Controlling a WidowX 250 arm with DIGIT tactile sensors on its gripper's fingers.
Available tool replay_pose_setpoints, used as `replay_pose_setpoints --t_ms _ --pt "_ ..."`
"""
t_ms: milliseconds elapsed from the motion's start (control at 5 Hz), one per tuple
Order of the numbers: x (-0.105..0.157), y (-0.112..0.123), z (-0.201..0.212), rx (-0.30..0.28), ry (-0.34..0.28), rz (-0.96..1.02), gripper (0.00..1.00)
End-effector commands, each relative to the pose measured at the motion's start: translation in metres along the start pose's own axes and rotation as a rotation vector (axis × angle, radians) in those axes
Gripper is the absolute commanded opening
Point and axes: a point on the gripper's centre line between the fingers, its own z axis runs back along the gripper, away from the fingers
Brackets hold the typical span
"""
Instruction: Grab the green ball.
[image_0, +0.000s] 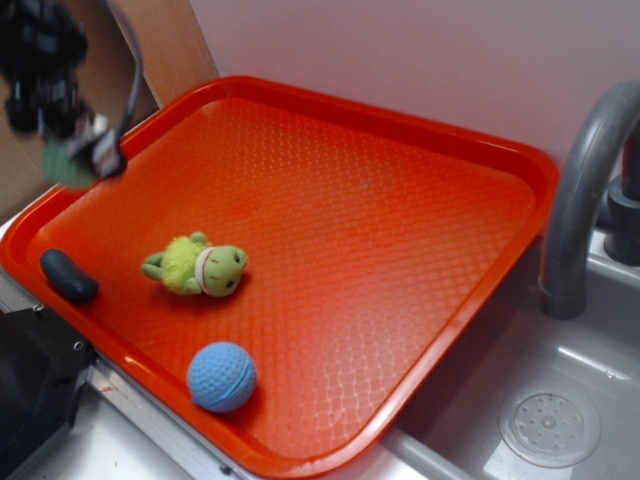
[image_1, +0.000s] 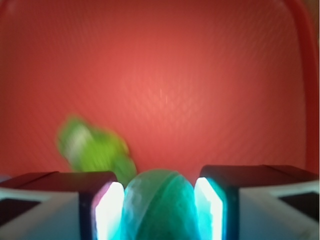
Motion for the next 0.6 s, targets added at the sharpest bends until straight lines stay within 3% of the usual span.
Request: replay_pose_setpoints --t_ms 0,200,400 --pt "0.064 -0.012 0.074 0.169 -0.185 0.262 0.00" --pt "0.069 -0.022 0.072 0.213 -0.194 0.257 0.00" --pt "0.064 -0.016 0.058 0.232 -0.187 0.248 0.00"
